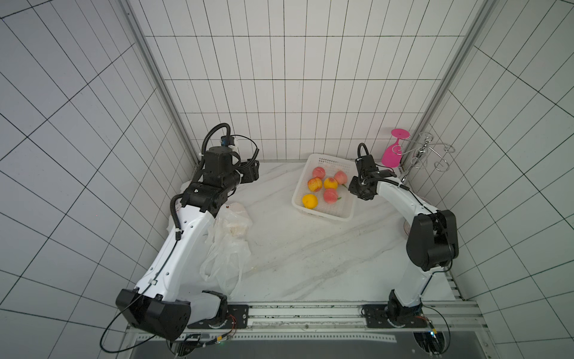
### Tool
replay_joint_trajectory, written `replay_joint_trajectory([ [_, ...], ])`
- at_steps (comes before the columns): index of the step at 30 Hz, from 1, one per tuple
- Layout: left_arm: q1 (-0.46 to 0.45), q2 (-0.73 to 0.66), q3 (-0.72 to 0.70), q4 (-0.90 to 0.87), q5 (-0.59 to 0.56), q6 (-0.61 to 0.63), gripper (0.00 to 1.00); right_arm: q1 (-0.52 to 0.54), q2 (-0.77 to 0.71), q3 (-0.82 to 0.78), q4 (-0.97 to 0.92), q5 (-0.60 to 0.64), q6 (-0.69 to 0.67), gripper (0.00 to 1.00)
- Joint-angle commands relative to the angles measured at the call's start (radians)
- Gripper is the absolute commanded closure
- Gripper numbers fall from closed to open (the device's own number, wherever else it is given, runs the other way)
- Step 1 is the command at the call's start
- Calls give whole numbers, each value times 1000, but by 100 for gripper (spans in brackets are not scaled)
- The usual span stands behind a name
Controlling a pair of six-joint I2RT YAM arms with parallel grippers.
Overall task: Place the peach into a plastic bag & tie a knot
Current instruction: Adjust the basket at the center of the board, then pick up the plastic bag at the center of the board.
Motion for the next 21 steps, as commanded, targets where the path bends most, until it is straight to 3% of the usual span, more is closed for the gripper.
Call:
replay_joint_trajectory([
  [1,-1,23,60,-77,-87,11,29,138,-106,119,-151,113,-103,47],
  [4,1,42,98,-93,-133,20,29,314,-176,82,-188,122,-111,36],
  [7,14,73,157,-117,-212,32,27,489,-197,7,-115,-82,-101,24],
  [10,58,123,248,-158,-257,40,27,645,-171,-102,110,-287,-70,5],
  [12,62,155,305,-187,-260,41,26,718,-96,-85,197,-367,-75,1],
  [15,46,153,324,-179,-228,31,26,794,21,-29,287,-382,-127,0],
  [21,26,134,332,-182,-216,37,25,860,202,44,387,-414,-172,1],
])
